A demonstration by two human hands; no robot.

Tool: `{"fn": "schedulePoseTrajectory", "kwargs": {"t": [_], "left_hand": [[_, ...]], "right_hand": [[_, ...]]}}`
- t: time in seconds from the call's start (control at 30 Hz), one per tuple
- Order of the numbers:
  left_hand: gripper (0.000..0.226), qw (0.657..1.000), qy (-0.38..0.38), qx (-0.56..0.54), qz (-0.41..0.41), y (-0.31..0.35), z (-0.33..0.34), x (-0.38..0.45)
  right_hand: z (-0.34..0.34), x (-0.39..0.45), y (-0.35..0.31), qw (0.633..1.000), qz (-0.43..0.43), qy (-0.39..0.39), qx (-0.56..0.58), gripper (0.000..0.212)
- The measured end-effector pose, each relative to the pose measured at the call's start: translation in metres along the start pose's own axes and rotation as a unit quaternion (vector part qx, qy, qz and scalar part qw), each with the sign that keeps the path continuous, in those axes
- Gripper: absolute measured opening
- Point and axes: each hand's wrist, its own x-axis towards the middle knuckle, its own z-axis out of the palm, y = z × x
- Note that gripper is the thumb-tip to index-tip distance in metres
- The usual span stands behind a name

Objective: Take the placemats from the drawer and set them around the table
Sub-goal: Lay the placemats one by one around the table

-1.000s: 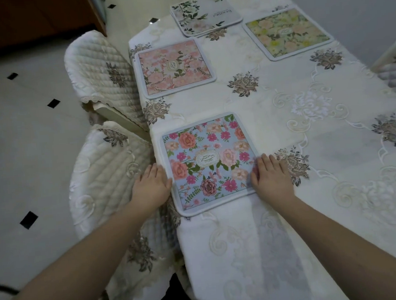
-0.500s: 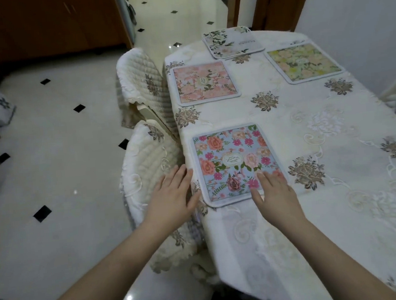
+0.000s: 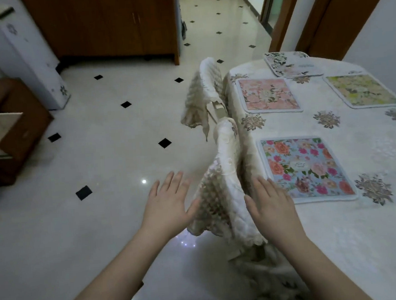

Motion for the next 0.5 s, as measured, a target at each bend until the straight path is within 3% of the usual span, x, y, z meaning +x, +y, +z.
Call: {"fn": "schedulePoseTrajectory", "kwargs": {"t": [0.37,0.5], "left_hand": [[0.093,0.997,0.030,-0.018,-0.073,-0.084,-0.017,-0.032],[0.092,0.996,0.034,-0.023,-0.084,-0.087,-0.017,-0.018]], "right_hand": [[0.006,0.038,-0.108,0.986,-0.157,-0.046,0.005,0.083],[0.012,0.050,-0.112,0.982,-0.183,-0.032,0.022,0.074]]}}
